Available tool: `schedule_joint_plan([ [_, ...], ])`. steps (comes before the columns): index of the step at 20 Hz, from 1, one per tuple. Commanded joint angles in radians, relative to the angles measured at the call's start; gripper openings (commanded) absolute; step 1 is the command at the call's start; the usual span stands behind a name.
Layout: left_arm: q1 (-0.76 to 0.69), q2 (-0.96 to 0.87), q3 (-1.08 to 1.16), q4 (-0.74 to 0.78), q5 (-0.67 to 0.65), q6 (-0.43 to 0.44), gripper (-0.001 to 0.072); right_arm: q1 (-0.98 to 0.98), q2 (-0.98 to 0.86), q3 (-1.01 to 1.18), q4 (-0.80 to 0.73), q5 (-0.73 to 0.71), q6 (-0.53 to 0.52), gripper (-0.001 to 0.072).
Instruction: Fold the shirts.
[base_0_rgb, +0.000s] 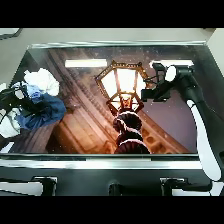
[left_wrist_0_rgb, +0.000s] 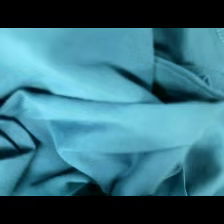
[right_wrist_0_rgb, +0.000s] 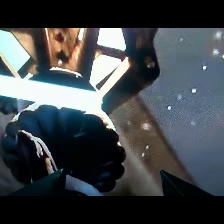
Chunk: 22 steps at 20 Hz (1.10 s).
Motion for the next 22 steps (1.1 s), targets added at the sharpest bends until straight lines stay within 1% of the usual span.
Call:
schedule_joint_plan([
  [1,-0.002,0.038,0.044,-0.087,0.018,0.135,0.0028,-0.001,0.023,0.002,-0.013,-0.014,-0.031,0.07],
  [3,-0.028,0.134,0.121,-0.153,0.019,0.22,0.0027,0.0,0.079,0.003,-0.064,-0.08,-0.04,0.07],
  [4,-0.058,0.199,0.151,-0.176,0.037,0.238,0.0028,0.0,0.117,0.003,-0.091,-0.117,-0.04,0.07],
  [5,-0.099,0.277,0.165,-0.206,0.073,0.24,0.0028,0.0,0.164,0.003,-0.118,-0.154,-0.04,0.07],
  [7,-0.225,0.457,0.166,-0.262,0.179,0.238,0.0028,0.0,0.264,0.003,-0.163,-0.2,-0.031,0.0699],
  [9,-0.389,0.585,0.166,-0.267,0.265,0.194,0.0027,0.0,0.365,0.003,-0.208,-0.211,-0.008,0.0699],
  [11,-0.562,0.649,0.166,-0.267,0.359,0.156,0.0027,0.0,0.464,0.003,-0.273,-0.212,0.047,0.0699],
  [12,-0.637,0.658,0.166,-0.267,0.419,0.13,0.0027,0.0,0.511,0.003,-0.306,-0.214,0.063,0.0699],
  [13,-0.715,0.654,0.166,-0.267,0.51,0.092,0.0027,0.0,0.561,0.003,-0.344,-0.216,0.072,0.0699],
  [15,-0.848,0.618,0.166,-0.264,0.69,0.081,0.0027,0.0,0.646,0.003,-0.417,-0.219,0.093,0.0694],
  [16,-0.885,0.591,0.166,-0.264,0.729,0.081,0.0026,0.0,0.682,0.003,-0.446,-0.216,0.097,0.0694],
  [17,-0.906,0.561,0.166,-0.264,0.719,0.08,0.0027,0.0,0.71,0.003,-0.461,-0.21,0.096,0.0694],
  [18,-0.908,0.535,0.165,-0.264,0.667,0.076,0.0027,0.0,0.733,0.003,-0.473,-0.195,0.096,0.0694],
  [20,-0.877,0.488,0.162,-0.263,0.478,0.073,0.0027,0.0,0.744,0.002,-0.472,-0.113,0.096,0.0694],
  [22,-0.835,0.465,0.094,-0.23,0.321,0.074,0.0029,0.0,0.707,0.0,-0.449,0.039,0.096,0.0693],
])
